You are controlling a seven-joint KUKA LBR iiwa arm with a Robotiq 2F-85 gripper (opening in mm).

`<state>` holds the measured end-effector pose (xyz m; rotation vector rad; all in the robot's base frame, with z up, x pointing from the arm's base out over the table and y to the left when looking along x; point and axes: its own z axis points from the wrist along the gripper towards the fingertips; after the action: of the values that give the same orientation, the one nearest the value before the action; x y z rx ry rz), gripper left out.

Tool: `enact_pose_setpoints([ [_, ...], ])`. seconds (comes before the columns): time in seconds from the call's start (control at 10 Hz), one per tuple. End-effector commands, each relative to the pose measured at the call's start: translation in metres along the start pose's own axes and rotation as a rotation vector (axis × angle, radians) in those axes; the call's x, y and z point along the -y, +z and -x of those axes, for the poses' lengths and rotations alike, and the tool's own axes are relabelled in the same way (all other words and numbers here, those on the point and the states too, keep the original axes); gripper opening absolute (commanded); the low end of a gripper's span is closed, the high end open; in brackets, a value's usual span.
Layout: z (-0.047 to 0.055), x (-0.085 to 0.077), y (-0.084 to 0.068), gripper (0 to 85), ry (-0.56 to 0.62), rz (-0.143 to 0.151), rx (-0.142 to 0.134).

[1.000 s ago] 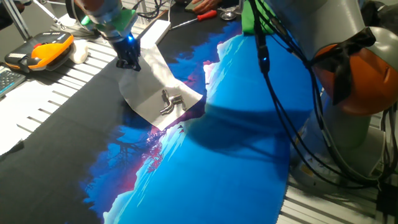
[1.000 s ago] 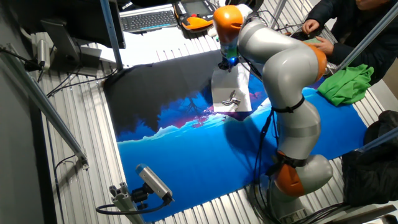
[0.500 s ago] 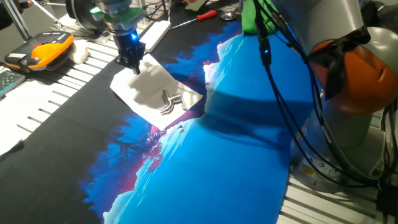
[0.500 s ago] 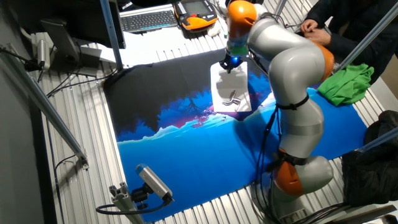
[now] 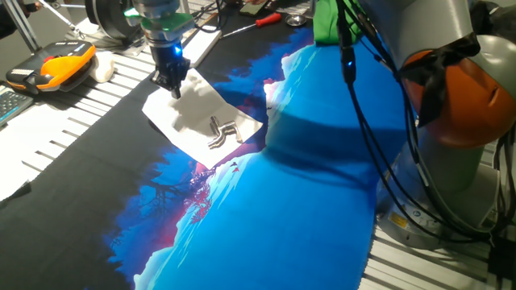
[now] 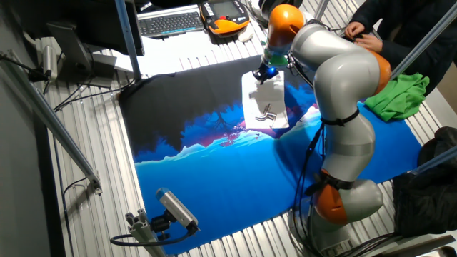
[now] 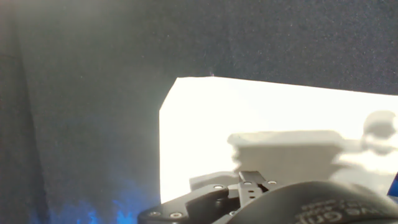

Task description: Unfold a piece of paper

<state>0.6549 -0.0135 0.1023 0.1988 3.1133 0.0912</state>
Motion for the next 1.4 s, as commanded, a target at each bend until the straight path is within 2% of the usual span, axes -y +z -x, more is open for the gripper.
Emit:
enact_pose_setpoints([
  [0.0, 0.0, 0.0, -0.001, 0.0, 0.0, 0.002, -0.003],
  [0.4, -0.002, 0.0, -0.005, 0.0, -0.002, 0.001, -0.006],
  [0.7, -0.019, -0.001, -0.032, 0.0, -0.003, -0.015, -0.031],
  [0.8, -0.026, -0.001, -0.041, 0.0, -0.003, -0.021, -0.037],
  [1.0, -0.05, -0.001, -0.056, 0.0, 0.0, -0.033, -0.024],
  [1.1, -0.065, -0.003, -0.06, 0.0, 0.001, -0.039, -0.011],
  [1.3, -0.089, -0.01, -0.064, 0.0, 0.007, -0.032, -0.008],
])
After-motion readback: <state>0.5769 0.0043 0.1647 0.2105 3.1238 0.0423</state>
